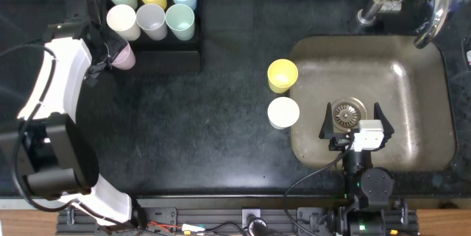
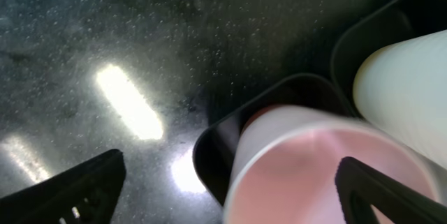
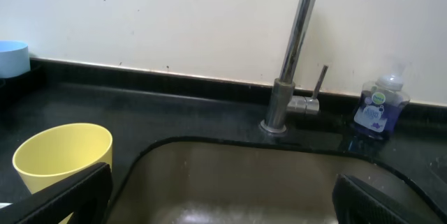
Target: Store Cups
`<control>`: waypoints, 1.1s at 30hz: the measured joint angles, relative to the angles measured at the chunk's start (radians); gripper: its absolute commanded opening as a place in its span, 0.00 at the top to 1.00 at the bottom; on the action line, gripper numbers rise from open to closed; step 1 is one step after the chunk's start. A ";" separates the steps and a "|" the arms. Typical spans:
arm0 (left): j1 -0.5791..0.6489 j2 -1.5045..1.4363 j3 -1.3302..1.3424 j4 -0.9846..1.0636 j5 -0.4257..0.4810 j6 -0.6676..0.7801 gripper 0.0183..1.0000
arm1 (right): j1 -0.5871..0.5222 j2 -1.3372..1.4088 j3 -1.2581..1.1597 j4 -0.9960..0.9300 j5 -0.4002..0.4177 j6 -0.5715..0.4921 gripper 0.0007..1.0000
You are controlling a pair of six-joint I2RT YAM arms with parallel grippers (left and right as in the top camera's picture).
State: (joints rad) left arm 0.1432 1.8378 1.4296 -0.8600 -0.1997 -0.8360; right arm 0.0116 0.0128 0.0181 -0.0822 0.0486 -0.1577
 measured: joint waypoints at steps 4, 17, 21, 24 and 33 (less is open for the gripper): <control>0.000 -0.007 0.000 -0.045 -0.009 0.000 0.00 | 0.000 0.000 0.000 0.000 0.000 0.000 0.00; -0.117 -0.440 0.108 -0.046 0.111 0.059 0.00 | 0.000 0.000 0.000 0.000 0.000 0.000 0.00; -0.364 -0.416 0.124 0.041 0.125 0.062 0.00 | 0.000 0.000 0.000 0.000 0.000 0.000 0.00; -0.543 -0.302 0.123 0.143 0.125 0.066 0.00 | 0.000 0.000 0.000 0.000 0.000 0.000 0.00; -0.886 -0.103 0.114 0.160 0.124 0.087 0.00 | 0.000 0.000 0.000 0.000 0.000 0.000 0.00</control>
State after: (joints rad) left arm -0.7429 1.7344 1.5433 -0.7002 -0.0753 -0.7490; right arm 0.0116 0.0128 0.0177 -0.0822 0.0483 -0.1577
